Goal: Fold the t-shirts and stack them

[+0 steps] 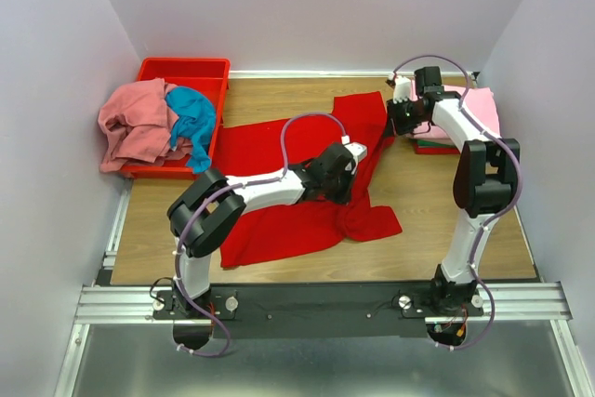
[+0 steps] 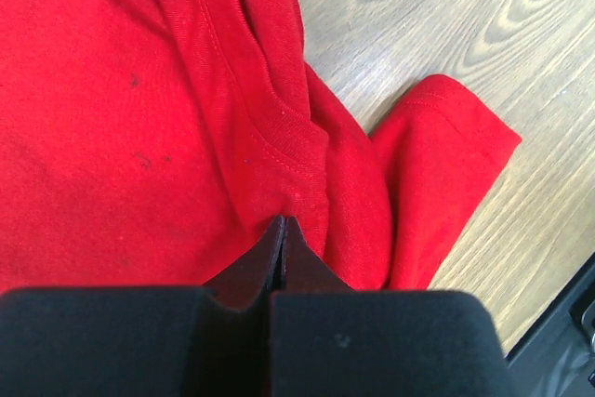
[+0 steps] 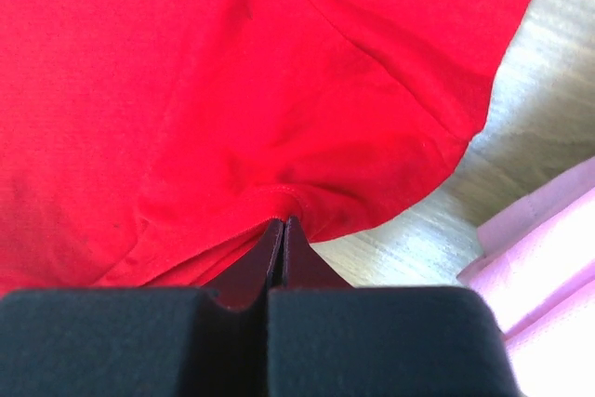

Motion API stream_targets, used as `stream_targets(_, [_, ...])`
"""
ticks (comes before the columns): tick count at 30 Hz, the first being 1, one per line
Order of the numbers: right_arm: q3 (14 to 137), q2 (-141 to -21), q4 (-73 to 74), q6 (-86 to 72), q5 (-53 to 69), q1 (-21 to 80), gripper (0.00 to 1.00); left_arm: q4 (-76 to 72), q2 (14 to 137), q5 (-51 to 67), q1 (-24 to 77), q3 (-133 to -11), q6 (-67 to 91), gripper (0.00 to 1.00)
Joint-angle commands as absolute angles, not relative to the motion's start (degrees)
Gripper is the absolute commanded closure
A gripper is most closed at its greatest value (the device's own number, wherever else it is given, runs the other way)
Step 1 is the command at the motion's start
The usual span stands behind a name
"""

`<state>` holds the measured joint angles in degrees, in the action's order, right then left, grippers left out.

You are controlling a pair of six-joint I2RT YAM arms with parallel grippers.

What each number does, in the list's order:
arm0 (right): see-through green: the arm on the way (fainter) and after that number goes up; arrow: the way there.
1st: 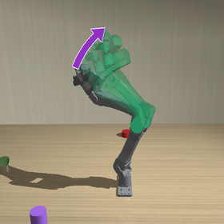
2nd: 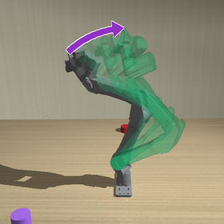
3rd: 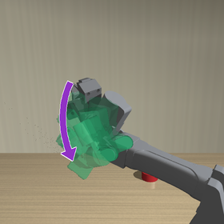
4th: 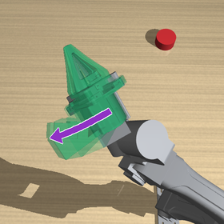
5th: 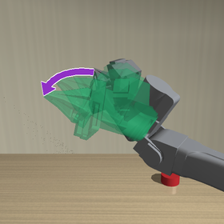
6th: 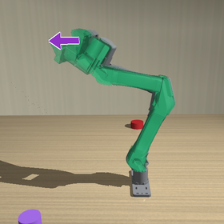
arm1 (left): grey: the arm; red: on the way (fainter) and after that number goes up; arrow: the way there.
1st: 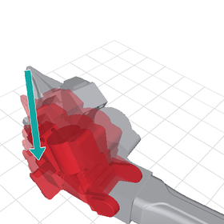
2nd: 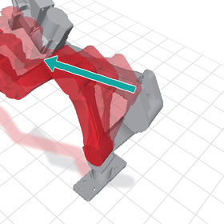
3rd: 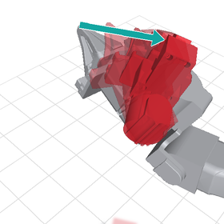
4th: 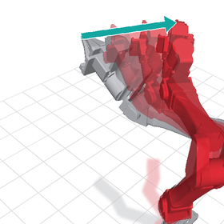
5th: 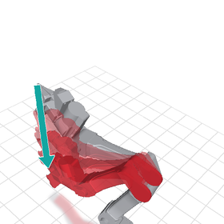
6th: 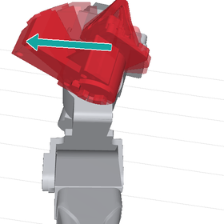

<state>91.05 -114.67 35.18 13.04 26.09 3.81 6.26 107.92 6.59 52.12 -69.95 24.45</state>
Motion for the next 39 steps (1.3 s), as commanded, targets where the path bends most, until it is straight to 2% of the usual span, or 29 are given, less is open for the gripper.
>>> stream_targets(1, [93.9, -116.0, 35.2, 12.0, 28.2, 4.0, 0.98, 5.9, 107.5, 4.6, 51.7, -71.0, 23.8, 1.0])
stream_targets(3, [93.9, -116.0, 35.2, 12.1, 28.2, 4.0, 0.98, 5.4, 106.3, 4.6, 51.6, -70.8, 23.6, 1.0])
stream_targets(4, [93.9, -116.1, 35.3, 12.1, 28.3, 4.0, 0.98, 4.9, 105.8, 4.6, 51.6, -70.8, 23.6, 0.94])
stream_targets(5, [93.9, -116.2, 35.3, 12.1, 28.3, 4.0, 0.98, 4.9, 105.6, 4.7, 51.6, -70.8, 23.5, 0.79])
stream_targets(8, [93.9, -116.3, 35.3, 12.1, 28.5, 4.0, 0.98, 5.5, 105.7, 4.7, 51.6, -71.8, 23.1, 0.69])
stream_targets(16, [93.9, -116.5, 35.5, 11.9, 28.8, 4.0, 0.98, 9.0, 110.1, 1.7, 51.7, -76.2, 22.5, 0.63])
stream_targets(27, [95.4, -117.2, 35.8, 11.6, 29.0, 4.0, 0.98, 12.0, 114.7, 1.5, 52.0, -79.6, 21.3, 0.62])
stream_targets(29, [95.5, -117.2, 35.9, 11.5, 29.1, 4.0, 0.98, 12.5, 115.2, 1.2, 52.1, -80.3, 21.1, 0.63])
stream_targets(31, [95.6, -117.3, 36.0, 11.5, 29.1, 4.0, 0.98, 12.6, 115.8, 1.2, 52.1, -80.8, 20.9, 0.71])
stream_targets(35, [95.9, -117.3, 36.2, 11.7, 29.0, 4.0, 0.98, 11.8, 114.8, 1.4, 52.1, -80.9, 21.0, 1.0])
stream_targets(39, [97.2, -117.2, 36.4, 11.8, 29.2, 4.0, 0.98, 8.0, 110.3, 1.0, 52.0, -78.3, 21.9, 1.0])
